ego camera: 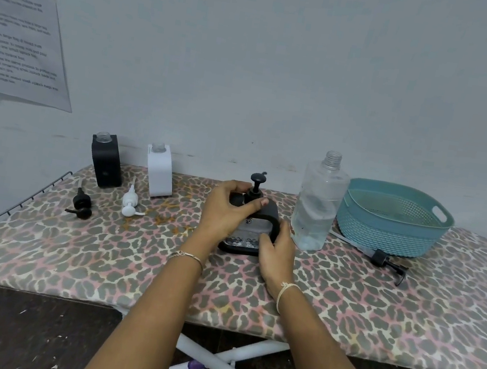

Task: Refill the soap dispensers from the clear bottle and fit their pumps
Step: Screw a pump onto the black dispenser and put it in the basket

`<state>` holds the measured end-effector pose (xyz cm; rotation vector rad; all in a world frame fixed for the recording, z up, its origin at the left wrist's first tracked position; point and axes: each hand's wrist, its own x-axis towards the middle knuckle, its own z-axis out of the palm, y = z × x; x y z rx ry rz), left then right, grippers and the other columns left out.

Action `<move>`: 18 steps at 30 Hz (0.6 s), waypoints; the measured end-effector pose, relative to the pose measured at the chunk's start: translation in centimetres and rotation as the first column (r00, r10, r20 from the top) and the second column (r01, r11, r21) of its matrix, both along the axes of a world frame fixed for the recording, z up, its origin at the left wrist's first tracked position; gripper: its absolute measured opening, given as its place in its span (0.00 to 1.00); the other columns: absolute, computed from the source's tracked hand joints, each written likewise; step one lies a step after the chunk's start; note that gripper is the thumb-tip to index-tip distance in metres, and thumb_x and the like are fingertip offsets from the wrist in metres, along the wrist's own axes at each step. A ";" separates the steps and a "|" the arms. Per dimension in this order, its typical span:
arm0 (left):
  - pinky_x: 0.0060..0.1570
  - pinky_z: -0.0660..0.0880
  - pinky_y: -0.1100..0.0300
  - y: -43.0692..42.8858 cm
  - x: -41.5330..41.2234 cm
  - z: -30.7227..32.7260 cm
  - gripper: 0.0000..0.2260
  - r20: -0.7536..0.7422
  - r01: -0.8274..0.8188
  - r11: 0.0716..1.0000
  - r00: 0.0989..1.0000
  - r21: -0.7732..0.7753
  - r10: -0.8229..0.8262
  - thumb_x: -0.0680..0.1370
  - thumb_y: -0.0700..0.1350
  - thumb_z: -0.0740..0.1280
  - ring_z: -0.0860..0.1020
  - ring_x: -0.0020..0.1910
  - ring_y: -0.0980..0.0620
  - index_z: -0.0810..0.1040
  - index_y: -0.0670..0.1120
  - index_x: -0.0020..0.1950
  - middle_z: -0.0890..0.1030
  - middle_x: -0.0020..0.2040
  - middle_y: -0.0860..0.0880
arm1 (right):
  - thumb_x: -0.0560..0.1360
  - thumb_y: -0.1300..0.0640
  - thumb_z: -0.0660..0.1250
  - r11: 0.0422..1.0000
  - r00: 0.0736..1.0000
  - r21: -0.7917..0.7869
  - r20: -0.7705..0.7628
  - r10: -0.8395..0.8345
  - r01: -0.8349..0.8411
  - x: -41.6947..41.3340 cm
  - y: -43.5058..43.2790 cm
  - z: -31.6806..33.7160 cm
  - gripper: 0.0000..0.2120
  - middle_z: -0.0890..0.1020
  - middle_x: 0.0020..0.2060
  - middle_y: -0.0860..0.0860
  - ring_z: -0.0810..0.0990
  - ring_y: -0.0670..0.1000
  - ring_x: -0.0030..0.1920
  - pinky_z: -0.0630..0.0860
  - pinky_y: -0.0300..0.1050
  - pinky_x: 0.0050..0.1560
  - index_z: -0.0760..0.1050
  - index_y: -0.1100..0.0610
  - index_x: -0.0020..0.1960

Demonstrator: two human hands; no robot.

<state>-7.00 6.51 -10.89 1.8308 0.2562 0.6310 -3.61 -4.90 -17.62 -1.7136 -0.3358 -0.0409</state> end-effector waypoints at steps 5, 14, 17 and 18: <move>0.53 0.76 0.66 1.7 -0.7 1.2 0.12 -0.161 0.261 0.965 0.952 -0.005 -0.259 0.76 0.47 0.72 0.80 0.55 0.54 0.79 0.47 0.59 0.83 0.53 0.52 | 0.76 0.63 0.60 1.000 1.000 -0.017 0.001 0.003 -0.003 0.1 0.1 -0.1 0.12 0.77 0.45 0.43 0.76 0.41 0.44 0.72 0.36 0.43 0.70 0.53 0.57; 0.43 0.73 0.65 -1.3 0.1 -0.5 0.18 0.028 -0.176 0.976 0.984 0.131 0.174 0.68 0.53 0.78 0.78 0.46 0.56 0.76 0.46 0.49 0.79 0.46 0.54 | 0.76 0.65 0.60 1.000 1.000 -0.006 0.017 -0.003 0.004 -0.1 0.0 -0.1 0.11 0.77 0.41 0.44 0.77 0.43 0.41 0.71 0.33 0.39 0.71 0.55 0.56; 0.47 0.74 0.65 -0.9 0.1 -0.6 0.14 0.031 -0.121 0.990 0.992 0.070 0.119 0.70 0.50 0.77 0.79 0.47 0.57 0.78 0.46 0.50 0.80 0.46 0.54 | 0.76 0.64 0.60 1.000 1.000 -0.012 0.011 0.007 -0.007 0.0 0.0 -0.1 0.12 0.78 0.44 0.43 0.77 0.40 0.43 0.71 0.32 0.40 0.70 0.53 0.58; 0.49 0.75 0.64 -0.7 0.0 -0.5 0.13 0.020 -0.082 0.995 0.996 0.057 0.081 0.71 0.49 0.77 0.79 0.49 0.57 0.79 0.46 0.51 0.81 0.47 0.54 | 0.76 0.64 0.60 1.000 1.000 -0.015 0.010 0.008 -0.008 0.0 0.0 -0.1 0.13 0.78 0.44 0.43 0.76 0.40 0.44 0.71 0.32 0.40 0.70 0.53 0.58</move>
